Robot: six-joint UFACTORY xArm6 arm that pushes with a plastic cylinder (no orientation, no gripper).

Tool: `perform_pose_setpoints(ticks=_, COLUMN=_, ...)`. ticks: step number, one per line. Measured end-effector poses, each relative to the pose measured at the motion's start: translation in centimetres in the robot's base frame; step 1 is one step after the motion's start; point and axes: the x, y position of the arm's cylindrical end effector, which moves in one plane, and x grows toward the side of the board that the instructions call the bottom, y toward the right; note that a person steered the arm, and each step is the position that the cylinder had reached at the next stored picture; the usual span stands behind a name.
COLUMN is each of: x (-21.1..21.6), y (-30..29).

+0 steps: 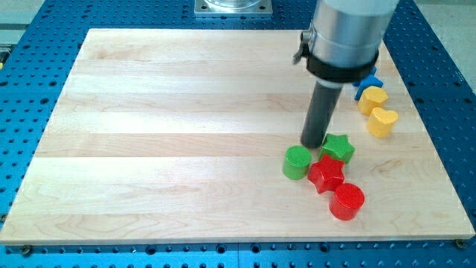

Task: Nudge the green star

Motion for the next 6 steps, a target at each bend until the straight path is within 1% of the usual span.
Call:
perform_pose_setpoints(ticks=1, x=-0.3, y=4.9)
perform_pose_setpoints(ticks=2, x=0.9, y=7.3)
perform_pose_setpoints(ticks=4, x=3.9, y=5.4)
perform_pose_setpoints(ticks=5, x=4.5, y=6.8)
perform_pose_setpoints(ticks=6, x=12.6, y=14.1)
